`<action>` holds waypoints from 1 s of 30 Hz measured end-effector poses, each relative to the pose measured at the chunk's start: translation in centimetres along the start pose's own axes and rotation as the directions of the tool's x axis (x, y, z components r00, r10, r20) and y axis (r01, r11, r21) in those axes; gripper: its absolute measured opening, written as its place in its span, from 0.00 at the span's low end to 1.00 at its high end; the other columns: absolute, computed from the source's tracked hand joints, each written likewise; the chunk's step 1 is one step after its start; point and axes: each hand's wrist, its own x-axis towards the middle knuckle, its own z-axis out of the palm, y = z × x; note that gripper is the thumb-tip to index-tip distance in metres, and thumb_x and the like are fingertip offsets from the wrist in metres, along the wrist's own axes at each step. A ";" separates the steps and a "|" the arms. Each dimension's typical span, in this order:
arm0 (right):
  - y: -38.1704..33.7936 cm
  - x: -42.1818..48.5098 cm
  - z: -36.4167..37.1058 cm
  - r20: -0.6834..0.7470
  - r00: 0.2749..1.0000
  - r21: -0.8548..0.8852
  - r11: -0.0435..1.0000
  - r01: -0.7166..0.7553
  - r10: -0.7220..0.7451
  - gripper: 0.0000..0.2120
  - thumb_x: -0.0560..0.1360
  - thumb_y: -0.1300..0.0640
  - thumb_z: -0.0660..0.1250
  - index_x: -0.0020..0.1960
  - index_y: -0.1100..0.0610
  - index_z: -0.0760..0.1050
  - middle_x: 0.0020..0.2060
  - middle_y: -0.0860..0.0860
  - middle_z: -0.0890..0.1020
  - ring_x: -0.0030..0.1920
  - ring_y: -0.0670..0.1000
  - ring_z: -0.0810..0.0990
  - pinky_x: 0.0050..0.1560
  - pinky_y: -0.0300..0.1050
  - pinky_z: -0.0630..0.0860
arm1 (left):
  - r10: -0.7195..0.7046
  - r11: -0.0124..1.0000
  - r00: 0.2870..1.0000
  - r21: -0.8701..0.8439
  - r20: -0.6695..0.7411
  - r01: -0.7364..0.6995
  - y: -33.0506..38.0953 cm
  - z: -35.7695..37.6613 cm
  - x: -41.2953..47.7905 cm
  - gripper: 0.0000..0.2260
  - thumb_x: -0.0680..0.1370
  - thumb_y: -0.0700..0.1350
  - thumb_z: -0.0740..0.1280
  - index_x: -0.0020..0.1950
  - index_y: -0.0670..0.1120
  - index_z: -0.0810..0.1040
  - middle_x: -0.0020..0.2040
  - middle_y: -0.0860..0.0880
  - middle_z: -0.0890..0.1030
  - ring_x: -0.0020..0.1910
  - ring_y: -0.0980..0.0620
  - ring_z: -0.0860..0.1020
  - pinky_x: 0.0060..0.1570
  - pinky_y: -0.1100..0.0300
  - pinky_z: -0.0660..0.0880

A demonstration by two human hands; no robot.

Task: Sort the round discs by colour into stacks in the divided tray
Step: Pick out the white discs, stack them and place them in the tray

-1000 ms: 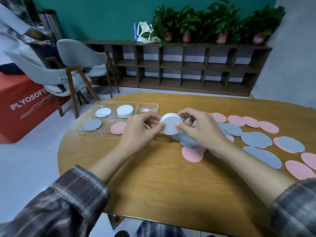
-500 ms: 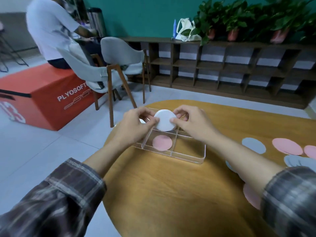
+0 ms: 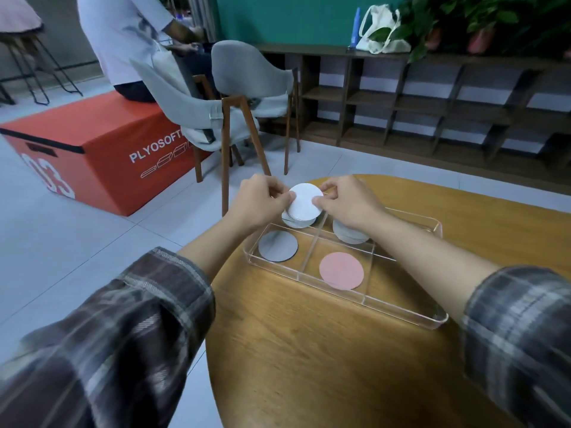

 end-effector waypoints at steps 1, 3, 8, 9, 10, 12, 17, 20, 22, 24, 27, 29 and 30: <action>0.1 0.2 0.3 0.008 1.000 -0.011 1.000 -0.014 0.014 0.19 0.75 0.47 0.73 0.63 0.53 0.80 0.54 0.53 0.84 0.61 0.54 0.78 0.52 0.45 0.72 | 0.006 1.000 1.000 0.019 0.013 -0.006 -0.1 0.1 0.1 0.09 0.81 0.48 0.71 0.51 0.44 0.87 0.45 0.50 0.85 0.46 0.54 0.81 0.37 0.71 0.70; 0.1 0.5 0.5 0.017 0.999 -0.032 0.999 -0.026 0.027 0.17 0.75 0.48 0.74 0.61 0.53 0.79 0.54 0.53 0.84 0.60 0.54 0.78 0.50 0.45 0.71 | 0.022 0.998 0.999 0.062 0.033 -0.024 -0.3 0.3 0.2 0.10 0.81 0.48 0.71 0.52 0.42 0.87 0.46 0.48 0.86 0.46 0.53 0.81 0.38 0.70 0.71; -0.7 0.4 0.8 0.021 1.000 -0.078 0.997 0.005 -0.003 0.10 0.78 0.51 0.72 0.56 0.56 0.81 0.50 0.52 0.83 0.56 0.52 0.78 0.46 0.45 0.71 | 0.010 0.996 1.000 0.093 0.017 -0.012 -0.8 0.3 0.5 0.11 0.81 0.48 0.70 0.52 0.42 0.88 0.46 0.47 0.87 0.48 0.51 0.81 0.41 0.63 0.78; -0.8 0.4 0.9 0.020 1.000 -0.089 0.996 0.010 -0.009 0.11 0.78 0.51 0.72 0.56 0.56 0.82 0.50 0.52 0.83 0.56 0.52 0.77 0.47 0.45 0.72 | 0.004 0.994 1.000 0.105 0.019 -0.006 -0.9 0.2 0.5 0.11 0.81 0.48 0.70 0.51 0.42 0.88 0.45 0.47 0.87 0.50 0.49 0.81 0.44 0.58 0.81; -0.8 0.4 1.0 0.020 1.000 -0.101 0.995 0.017 -0.015 0.11 0.78 0.52 0.72 0.57 0.57 0.82 0.51 0.53 0.83 0.55 0.52 0.77 0.47 0.45 0.72 | 0.000 0.993 1.000 0.119 0.022 -0.003 -1.0 0.3 0.5 0.11 0.81 0.49 0.70 0.50 0.43 0.88 0.44 0.47 0.87 0.52 0.47 0.80 0.46 0.53 0.82; -1.0 0.3 1.3 0.037 0.999 -0.140 0.990 0.027 -0.022 0.12 0.78 0.51 0.72 0.57 0.57 0.83 0.51 0.54 0.84 0.54 0.53 0.77 0.47 0.47 0.74 | -0.004 0.990 1.000 0.143 0.022 0.001 -1.1 0.4 0.3 0.10 0.80 0.47 0.71 0.49 0.42 0.88 0.43 0.46 0.86 0.51 0.46 0.81 0.47 0.50 0.83; -0.8 -0.3 2.3 0.032 0.998 -0.282 0.958 0.059 -0.052 0.13 0.77 0.46 0.71 0.56 0.53 0.81 0.51 0.55 0.82 0.57 0.60 0.77 0.56 0.56 0.78 | 0.024 0.980 1.000 0.200 -0.007 -0.023 -0.6 0.8 -0.5 0.08 0.77 0.44 0.74 0.54 0.43 0.85 0.45 0.46 0.84 0.45 0.47 0.81 0.45 0.54 0.80; -0.7 -1.2 1.2 -0.023 0.992 -0.253 0.961 0.112 -0.122 0.17 0.76 0.45 0.71 0.63 0.48 0.79 0.53 0.51 0.82 0.59 0.57 0.76 0.58 0.55 0.77 | 0.072 0.970 0.997 0.236 -0.029 -0.063 -0.1 0.7 -1.0 0.05 0.77 0.43 0.72 0.50 0.46 0.86 0.45 0.50 0.83 0.45 0.49 0.80 0.45 0.48 0.81; -0.5 -2.5 -0.3 -0.039 0.983 -0.190 0.967 0.169 -0.180 0.16 0.78 0.47 0.71 0.64 0.49 0.79 0.49 0.46 0.83 0.56 0.51 0.74 0.55 0.50 0.74 | 0.135 0.972 0.991 0.195 -0.024 -0.128 1.0 0.3 -1.4 0.05 0.78 0.43 0.71 0.50 0.47 0.87 0.45 0.52 0.83 0.42 0.53 0.80 0.45 0.55 0.81; 0.0 -4.3 -2.1 -0.052 0.973 -0.154 0.965 0.215 -0.225 0.15 0.78 0.48 0.71 0.64 0.49 0.79 0.47 0.44 0.82 0.53 0.48 0.72 0.54 0.48 0.69 | 0.213 0.965 0.977 0.151 0.013 -0.212 3.2 -0.1 -2.2 0.05 0.78 0.44 0.72 0.51 0.47 0.87 0.45 0.53 0.83 0.40 0.57 0.79 0.42 0.71 0.74; 1.6 -7.5 -4.9 -0.062 0.964 -0.138 0.959 0.247 -0.258 0.15 0.77 0.47 0.71 0.63 0.47 0.78 0.47 0.42 0.81 0.51 0.47 0.70 0.56 0.50 0.70 | 0.309 0.941 0.946 0.115 0.102 -0.319 6.6 0.1 -3.5 0.06 0.78 0.45 0.73 0.53 0.47 0.87 0.47 0.52 0.84 0.41 0.56 0.79 0.40 0.75 0.70; 3.1 -9.9 -6.8 -0.071 0.964 -0.132 0.960 0.245 -0.256 0.16 0.77 0.47 0.72 0.63 0.46 0.78 0.47 0.41 0.80 0.50 0.46 0.70 0.54 0.48 0.69 | 0.338 0.930 0.929 0.098 0.152 -0.354 8.8 0.5 -4.5 0.08 0.78 0.48 0.73 0.55 0.48 0.86 0.49 0.52 0.84 0.43 0.56 0.80 0.44 0.68 0.75; 3.8 -11.3 -7.9 -0.079 0.964 -0.126 0.962 0.244 -0.255 0.16 0.77 0.47 0.72 0.64 0.46 0.78 0.47 0.41 0.80 0.50 0.46 0.71 0.53 0.47 0.69 | 0.353 0.924 0.921 0.096 0.167 -0.371 10.0 0.8 -4.9 0.09 0.77 0.49 0.74 0.55 0.49 0.86 0.50 0.53 0.84 0.44 0.57 0.81 0.46 0.63 0.78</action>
